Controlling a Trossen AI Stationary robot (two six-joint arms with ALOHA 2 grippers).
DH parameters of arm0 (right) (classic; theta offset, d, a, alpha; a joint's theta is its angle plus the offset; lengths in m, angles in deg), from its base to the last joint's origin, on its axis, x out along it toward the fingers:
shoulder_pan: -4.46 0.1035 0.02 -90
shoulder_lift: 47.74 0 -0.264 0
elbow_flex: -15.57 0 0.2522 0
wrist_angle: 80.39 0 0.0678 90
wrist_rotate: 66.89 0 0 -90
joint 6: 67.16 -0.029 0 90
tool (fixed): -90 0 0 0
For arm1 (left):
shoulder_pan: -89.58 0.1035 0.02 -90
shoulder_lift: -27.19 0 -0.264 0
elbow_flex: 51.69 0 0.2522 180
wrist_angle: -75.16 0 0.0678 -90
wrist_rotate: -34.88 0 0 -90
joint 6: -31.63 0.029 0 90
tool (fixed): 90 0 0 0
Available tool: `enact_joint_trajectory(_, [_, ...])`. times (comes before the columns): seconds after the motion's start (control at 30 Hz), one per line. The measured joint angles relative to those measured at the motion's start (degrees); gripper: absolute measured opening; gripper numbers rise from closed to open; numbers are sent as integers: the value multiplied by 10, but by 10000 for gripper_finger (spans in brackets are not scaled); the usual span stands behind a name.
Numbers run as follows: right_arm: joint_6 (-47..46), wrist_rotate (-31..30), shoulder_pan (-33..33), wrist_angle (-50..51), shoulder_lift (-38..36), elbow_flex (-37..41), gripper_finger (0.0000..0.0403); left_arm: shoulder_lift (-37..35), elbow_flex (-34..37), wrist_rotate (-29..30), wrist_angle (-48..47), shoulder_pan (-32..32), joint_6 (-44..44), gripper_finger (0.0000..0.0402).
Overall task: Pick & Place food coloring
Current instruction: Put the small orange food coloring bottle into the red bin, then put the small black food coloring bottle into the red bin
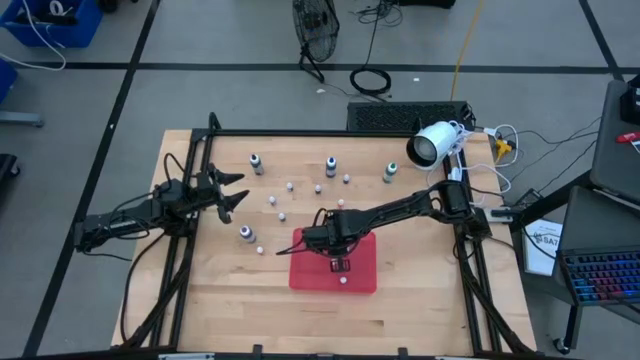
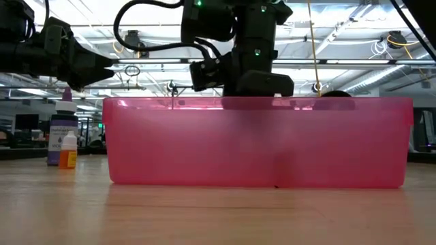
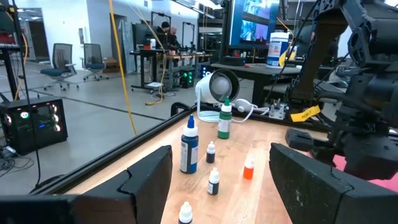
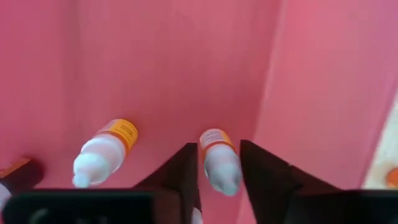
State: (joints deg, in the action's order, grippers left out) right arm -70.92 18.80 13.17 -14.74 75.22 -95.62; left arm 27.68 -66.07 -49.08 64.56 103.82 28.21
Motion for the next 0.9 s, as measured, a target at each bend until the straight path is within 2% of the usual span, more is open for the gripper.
enact_joint_trajectory(0.1, [-11,1,0,1,1,0,157,0,0,0,0,0,0,269])
enact_joint_trajectory(0.2, [-16,1,1,0,-5,0,172,0,0,0,0,0,0,269])
enact_joint_trajectory(0.43, [-30,0,1,-9,-42,0,168,0,0,0,0,0,0,269])
enact_joint_trajectory(0.63, [-28,-5,-1,-7,-104,0,164,0,0,0,0,0,0,269])
enact_joint_trajectory(0.9, [11,-159,-43,13,-185,-1,178,0,0,0,0,0,0,269])
